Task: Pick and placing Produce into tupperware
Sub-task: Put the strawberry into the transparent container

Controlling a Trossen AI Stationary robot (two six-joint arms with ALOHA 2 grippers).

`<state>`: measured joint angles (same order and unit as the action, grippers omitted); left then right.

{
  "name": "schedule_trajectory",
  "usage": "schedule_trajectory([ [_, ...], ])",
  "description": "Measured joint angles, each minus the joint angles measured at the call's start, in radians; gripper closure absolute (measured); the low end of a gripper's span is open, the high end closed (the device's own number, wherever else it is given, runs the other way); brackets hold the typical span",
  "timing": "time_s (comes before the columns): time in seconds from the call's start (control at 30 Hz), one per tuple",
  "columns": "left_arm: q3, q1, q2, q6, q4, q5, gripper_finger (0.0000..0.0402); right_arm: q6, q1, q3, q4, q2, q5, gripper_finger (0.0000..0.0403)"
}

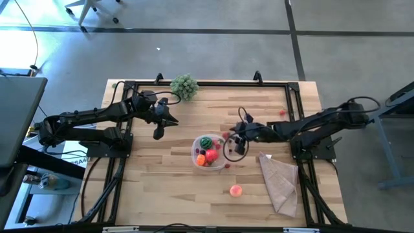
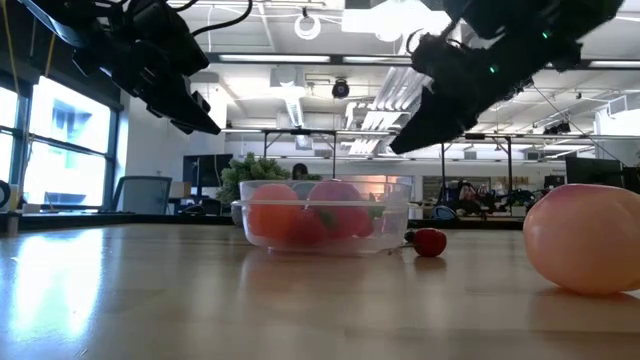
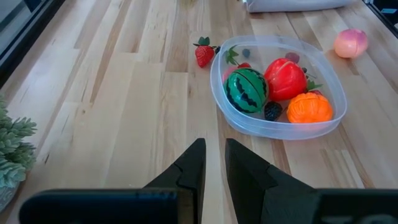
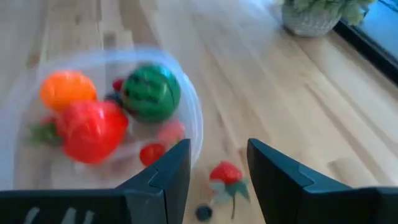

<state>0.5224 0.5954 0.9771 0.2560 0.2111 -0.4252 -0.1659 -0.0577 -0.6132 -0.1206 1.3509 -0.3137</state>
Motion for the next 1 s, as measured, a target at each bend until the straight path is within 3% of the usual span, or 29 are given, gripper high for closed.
schedule_trajectory([
  [0.2,0.000,0.000,0.000,0.000,0.000,0.000,0.0350,0.056,0.027,0.078,-0.030,0.003,-0.023,0.0253],
  [0.6,0.000,0.000,0.000,0.000,0.000,0.000,0.0350,0.052,0.058,0.090,-0.093,0.064,0.032,0.0251],
  [1.0,0.000,0.000,0.000,0.000,0.000,0.000,0.0350,0.050,0.125,0.090,-0.219,0.209,0.106,0.0190],
])
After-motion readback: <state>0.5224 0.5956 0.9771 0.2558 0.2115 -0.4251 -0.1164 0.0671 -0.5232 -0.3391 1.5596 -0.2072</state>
